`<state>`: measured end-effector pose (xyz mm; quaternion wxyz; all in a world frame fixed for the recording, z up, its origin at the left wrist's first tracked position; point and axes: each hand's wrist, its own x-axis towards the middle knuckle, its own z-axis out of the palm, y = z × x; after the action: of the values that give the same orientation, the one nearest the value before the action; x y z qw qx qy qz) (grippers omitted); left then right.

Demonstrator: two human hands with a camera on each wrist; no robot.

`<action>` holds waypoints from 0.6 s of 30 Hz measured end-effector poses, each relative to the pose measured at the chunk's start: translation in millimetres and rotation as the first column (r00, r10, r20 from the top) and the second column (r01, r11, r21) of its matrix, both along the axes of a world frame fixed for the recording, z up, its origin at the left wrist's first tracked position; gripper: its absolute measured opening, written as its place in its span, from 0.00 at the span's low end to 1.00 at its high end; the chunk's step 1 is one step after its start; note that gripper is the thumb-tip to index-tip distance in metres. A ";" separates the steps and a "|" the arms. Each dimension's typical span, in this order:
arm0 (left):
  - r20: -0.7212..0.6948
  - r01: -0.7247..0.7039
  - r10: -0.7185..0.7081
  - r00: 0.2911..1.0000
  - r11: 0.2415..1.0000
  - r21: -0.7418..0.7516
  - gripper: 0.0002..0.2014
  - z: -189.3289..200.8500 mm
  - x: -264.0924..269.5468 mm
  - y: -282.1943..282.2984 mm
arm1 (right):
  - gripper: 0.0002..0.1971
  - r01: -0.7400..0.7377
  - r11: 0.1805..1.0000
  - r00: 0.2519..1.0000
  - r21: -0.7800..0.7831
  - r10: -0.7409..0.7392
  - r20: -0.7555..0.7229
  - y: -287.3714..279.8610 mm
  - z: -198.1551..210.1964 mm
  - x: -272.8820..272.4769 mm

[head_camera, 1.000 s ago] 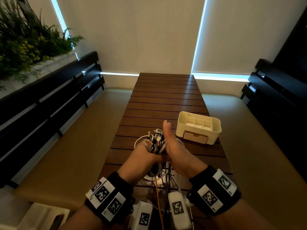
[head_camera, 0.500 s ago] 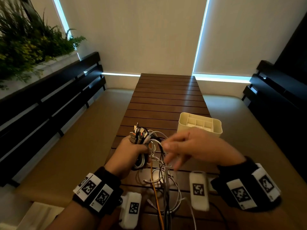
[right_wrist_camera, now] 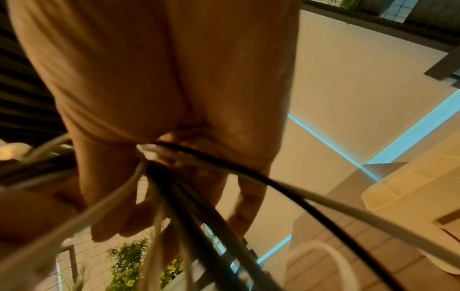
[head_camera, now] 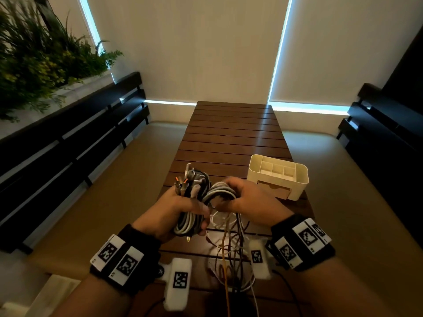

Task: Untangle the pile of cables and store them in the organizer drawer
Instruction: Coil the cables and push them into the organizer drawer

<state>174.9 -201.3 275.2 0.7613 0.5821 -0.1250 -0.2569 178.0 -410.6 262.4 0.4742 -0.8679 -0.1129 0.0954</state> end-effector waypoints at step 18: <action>-0.057 -0.251 0.250 0.967 0.968 -0.006 0.09 -17.6 -0.2 -15.4 | 0.09 0.224 0.955 0.964 0.195 -0.247 0.101 12.3 -7.8 -10.9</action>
<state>174.7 -216.6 257.6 0.7947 0.5807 -0.0310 -0.1739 167.2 -398.3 254.6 0.5513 -0.8326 -0.0461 -0.0268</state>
